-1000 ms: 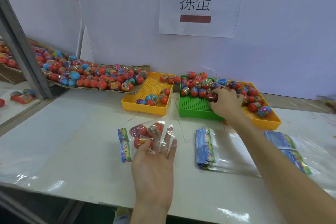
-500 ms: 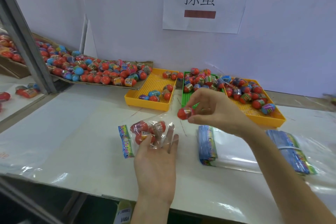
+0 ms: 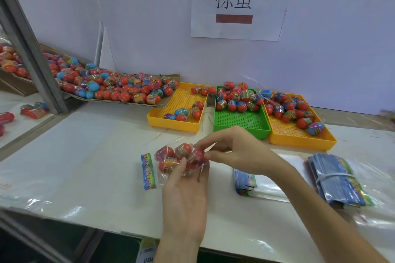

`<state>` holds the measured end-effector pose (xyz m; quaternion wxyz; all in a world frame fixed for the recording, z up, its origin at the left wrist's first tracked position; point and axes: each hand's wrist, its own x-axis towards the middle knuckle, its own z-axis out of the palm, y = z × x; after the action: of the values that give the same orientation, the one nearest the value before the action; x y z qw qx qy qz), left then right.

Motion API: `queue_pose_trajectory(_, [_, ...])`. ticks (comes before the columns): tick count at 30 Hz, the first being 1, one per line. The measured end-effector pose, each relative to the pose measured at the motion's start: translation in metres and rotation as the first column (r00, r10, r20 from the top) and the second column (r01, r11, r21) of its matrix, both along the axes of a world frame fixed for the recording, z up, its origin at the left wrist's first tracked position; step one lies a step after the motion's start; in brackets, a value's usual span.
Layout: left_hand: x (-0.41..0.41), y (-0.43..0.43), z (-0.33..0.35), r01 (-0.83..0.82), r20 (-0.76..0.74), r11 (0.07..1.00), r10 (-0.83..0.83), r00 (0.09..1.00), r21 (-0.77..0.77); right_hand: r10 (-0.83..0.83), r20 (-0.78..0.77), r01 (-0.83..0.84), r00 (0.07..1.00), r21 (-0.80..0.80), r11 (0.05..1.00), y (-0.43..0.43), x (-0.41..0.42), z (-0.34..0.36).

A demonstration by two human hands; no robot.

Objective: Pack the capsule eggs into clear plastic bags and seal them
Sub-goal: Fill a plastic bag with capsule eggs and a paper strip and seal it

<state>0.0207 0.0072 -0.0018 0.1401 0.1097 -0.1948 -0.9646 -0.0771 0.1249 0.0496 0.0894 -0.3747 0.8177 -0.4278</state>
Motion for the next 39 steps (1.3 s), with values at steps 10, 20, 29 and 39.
queue_pose_trajectory(10, [0.001,-0.001,-0.001,0.000,0.034,1.000,0.001,0.999,-0.030,0.012,-0.068,-0.014,0.998,-0.030,0.999,-0.005,0.005,0.001])
queue_pose_trajectory(20, [-0.001,0.000,0.002,-0.116,0.103,0.993,0.115,0.988,0.009,-0.082,0.307,0.029,0.948,0.175,0.984,-0.007,0.003,-0.005])
queue_pose_trajectory(29, [-0.001,0.002,0.006,-0.194,0.054,0.977,0.199,0.978,-0.085,-0.049,0.529,0.101,0.847,-0.071,0.992,-0.024,0.016,-0.013])
queue_pose_trajectory(39, [0.004,0.007,0.011,-0.129,-0.023,0.978,0.127,0.992,-0.163,-0.067,0.546,0.342,0.835,-0.419,0.841,-0.024,0.013,-0.006])
